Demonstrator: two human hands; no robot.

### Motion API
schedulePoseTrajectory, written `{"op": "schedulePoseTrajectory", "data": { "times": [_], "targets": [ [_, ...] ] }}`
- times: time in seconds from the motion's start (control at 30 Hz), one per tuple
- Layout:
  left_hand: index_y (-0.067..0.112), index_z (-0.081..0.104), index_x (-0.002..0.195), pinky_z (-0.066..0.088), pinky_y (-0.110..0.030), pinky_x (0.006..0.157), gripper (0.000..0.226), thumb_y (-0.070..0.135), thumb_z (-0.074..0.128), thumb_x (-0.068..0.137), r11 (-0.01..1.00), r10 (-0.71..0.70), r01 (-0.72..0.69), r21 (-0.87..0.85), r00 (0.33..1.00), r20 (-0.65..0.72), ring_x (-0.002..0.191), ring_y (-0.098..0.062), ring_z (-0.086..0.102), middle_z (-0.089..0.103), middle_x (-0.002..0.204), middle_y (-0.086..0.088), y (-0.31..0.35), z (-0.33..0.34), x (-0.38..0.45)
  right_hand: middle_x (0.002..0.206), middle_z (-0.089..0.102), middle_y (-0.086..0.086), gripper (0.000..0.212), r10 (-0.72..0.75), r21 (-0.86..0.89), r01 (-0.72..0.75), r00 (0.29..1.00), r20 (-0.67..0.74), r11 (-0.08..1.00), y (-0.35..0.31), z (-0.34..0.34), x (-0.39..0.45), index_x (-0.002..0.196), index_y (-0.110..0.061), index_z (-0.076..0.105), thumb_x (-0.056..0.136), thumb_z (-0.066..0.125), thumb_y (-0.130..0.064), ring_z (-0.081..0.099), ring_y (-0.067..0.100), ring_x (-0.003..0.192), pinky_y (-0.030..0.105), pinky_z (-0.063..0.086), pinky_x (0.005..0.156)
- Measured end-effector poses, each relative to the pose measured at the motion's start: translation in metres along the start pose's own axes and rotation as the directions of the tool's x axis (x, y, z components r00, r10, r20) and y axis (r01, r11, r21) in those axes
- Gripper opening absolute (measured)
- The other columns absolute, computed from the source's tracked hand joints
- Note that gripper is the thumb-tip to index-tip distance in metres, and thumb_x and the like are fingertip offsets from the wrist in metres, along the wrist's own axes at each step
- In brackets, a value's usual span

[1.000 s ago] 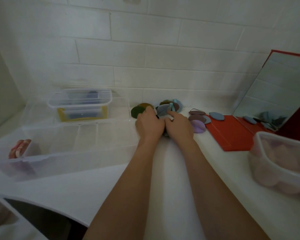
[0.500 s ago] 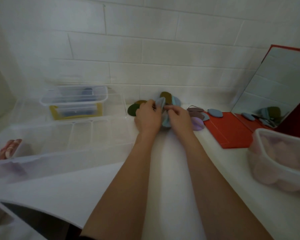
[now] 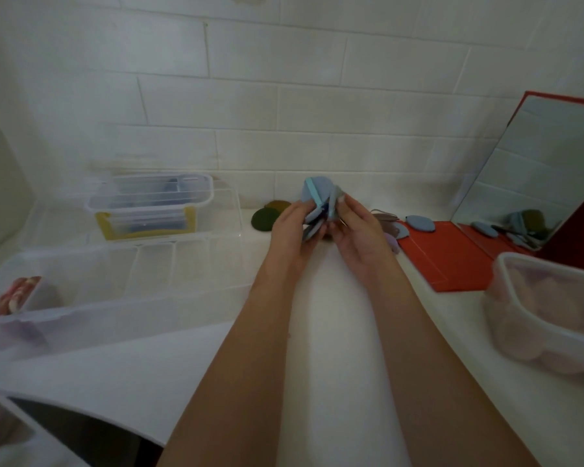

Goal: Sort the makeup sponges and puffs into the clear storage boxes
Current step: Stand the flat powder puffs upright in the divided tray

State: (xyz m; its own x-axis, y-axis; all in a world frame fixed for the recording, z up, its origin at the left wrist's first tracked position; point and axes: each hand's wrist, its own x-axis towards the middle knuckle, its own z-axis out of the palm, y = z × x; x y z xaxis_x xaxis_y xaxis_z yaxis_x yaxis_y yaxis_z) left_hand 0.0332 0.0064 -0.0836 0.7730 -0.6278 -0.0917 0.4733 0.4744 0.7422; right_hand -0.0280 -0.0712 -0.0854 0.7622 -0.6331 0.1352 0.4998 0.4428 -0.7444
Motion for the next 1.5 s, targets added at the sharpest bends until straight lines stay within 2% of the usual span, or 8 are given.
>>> {"op": "schedulePoseTrajectory", "data": {
  "times": [0.13,0.33,0.47,0.6,0.73,1.0,1.4,1.5],
  "targets": [
    [0.005,0.063,0.091,0.056,-0.018,0.064,0.010,0.002,0.053,0.093,0.997,0.075,-0.074,-0.009,0.997,0.028,0.076,-0.012,0.065,0.065,0.087,-0.009,-0.005,-0.009,0.005,0.098,0.065,0.008,0.021,0.052,-0.032,-0.053,0.998,-0.028,0.998,-0.001,-0.003,-0.001,0.113,-0.002,0.059,0.095,0.051,-0.008,0.063,0.014,0.084,0.018,0.052,0.060],
    [-0.010,0.058,0.113,0.052,-0.032,0.085,0.026,-0.002,0.057,0.088,0.983,0.173,-0.174,0.051,0.985,0.026,0.091,-0.024,0.062,0.063,0.102,-0.019,-0.010,-0.012,0.010,0.070,0.067,-0.005,0.011,0.144,0.046,-0.141,0.985,-0.097,0.989,-0.008,-0.003,-0.002,0.090,-0.016,0.063,0.093,0.055,-0.024,0.055,0.004,0.059,0.016,0.040,0.059],
    [-0.005,0.058,0.116,0.054,-0.029,0.075,0.025,-0.002,0.051,0.092,0.987,0.134,-0.134,0.088,0.991,0.002,0.086,-0.022,0.063,0.065,0.097,-0.014,-0.009,-0.013,0.011,0.094,0.066,0.006,0.010,0.093,-0.170,-0.103,0.994,-0.064,0.980,0.001,-0.003,-0.002,0.099,-0.009,0.063,0.093,0.057,-0.013,0.061,0.012,0.086,0.020,0.052,0.070],
    [0.002,0.058,0.110,0.053,-0.034,0.080,0.019,0.011,0.052,0.094,0.999,0.018,-0.020,-0.046,0.999,-0.035,0.089,-0.022,0.061,0.063,0.101,-0.014,-0.005,-0.010,0.012,0.097,0.065,0.012,0.010,0.043,-0.233,-0.053,0.998,-0.048,0.971,0.006,-0.003,-0.002,0.102,-0.002,0.059,0.092,0.055,-0.004,0.063,0.019,0.089,0.026,0.057,0.073],
    [-0.004,0.049,0.129,0.050,-0.037,0.085,0.035,0.013,0.040,0.099,0.983,-0.054,0.047,-0.179,0.998,-0.036,0.087,-0.022,0.061,0.062,0.098,-0.014,-0.002,-0.009,0.010,0.090,0.066,0.008,0.007,-0.033,-0.199,0.007,0.991,-0.126,0.980,0.006,-0.005,0.001,0.090,-0.007,0.060,0.091,0.056,0.000,0.065,0.013,0.081,0.025,0.056,0.071],
    [0.002,0.043,0.135,0.058,-0.037,0.067,0.037,0.015,0.036,0.102,0.993,0.028,-0.030,-0.114,0.999,-0.019,0.090,-0.024,0.062,0.062,0.106,-0.014,-0.004,-0.013,0.010,0.107,0.061,0.013,0.029,0.032,-0.138,-0.054,0.987,-0.155,0.989,0.004,-0.010,0.004,0.125,-0.001,0.050,0.097,0.049,-0.009,0.060,0.023,0.101,0.035,0.053,0.083],
    [0.001,0.047,0.133,0.049,-0.047,0.089,0.038,0.016,0.045,0.098,0.994,-0.003,-0.003,-0.106,0.999,-0.054,0.109,-0.034,0.055,0.053,0.131,-0.025,-0.004,-0.011,0.012,0.094,0.061,0.004,0.008,0.028,-0.131,-0.039,0.996,-0.085,0.991,0.004,-0.009,0.006,0.098,-0.011,0.054,0.097,0.047,-0.008,0.059,0.014,0.088,0.020,0.053,0.066],
    [0.001,0.048,0.132,0.053,-0.039,0.078,0.037,0.015,0.046,0.098,0.998,0.043,-0.046,-0.038,0.996,-0.074,0.098,-0.029,0.059,0.057,0.123,-0.023,-0.004,-0.012,0.013,0.096,0.061,0.006,0.010,0.013,-0.120,-0.022,0.997,-0.075,0.993,0.005,-0.009,0.006,0.105,-0.008,0.053,0.097,0.046,-0.007,0.059,0.015,0.089,0.022,0.054,0.067]
  ]
}}
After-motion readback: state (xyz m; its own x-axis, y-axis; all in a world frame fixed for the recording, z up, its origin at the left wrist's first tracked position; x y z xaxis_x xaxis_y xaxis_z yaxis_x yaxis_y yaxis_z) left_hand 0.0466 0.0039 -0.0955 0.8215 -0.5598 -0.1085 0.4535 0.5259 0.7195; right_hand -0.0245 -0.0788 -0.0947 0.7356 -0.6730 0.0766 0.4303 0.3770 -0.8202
